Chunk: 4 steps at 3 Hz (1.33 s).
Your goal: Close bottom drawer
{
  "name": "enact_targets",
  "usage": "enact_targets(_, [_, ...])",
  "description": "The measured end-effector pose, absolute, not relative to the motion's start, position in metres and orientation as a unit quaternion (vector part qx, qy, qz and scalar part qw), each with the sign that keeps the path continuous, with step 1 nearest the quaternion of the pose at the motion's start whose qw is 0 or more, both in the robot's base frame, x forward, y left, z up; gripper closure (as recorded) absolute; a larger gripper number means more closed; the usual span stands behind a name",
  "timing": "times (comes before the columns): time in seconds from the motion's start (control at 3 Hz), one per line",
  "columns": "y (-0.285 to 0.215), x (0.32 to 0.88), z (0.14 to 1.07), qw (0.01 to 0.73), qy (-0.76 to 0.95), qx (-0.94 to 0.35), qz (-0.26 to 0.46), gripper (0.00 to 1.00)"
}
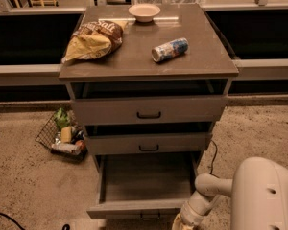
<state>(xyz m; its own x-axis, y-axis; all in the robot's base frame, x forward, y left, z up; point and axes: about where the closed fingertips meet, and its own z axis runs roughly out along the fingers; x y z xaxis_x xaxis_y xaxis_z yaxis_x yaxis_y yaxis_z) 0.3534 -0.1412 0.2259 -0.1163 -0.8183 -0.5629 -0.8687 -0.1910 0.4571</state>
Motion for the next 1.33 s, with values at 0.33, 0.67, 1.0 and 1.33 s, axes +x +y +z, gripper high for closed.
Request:
enact_targets(0.33, [-0.1418,0.3721,0.1863,0.042,0.638,-0.672,0.374,0.88])
enact_targets(0.67, [-0.1417,0.3755,0.1815,0.044,0.64,-0.67,0.372,1.0])
enact_targets(1.0, [-0.1417,0.3755,0.1815,0.044,0.64,-0.67,0.372,1.0])
enact_targets(1.33, [-0.1414,0.3767,0.1803,0.05,0.64,-0.673,0.368,1.0])
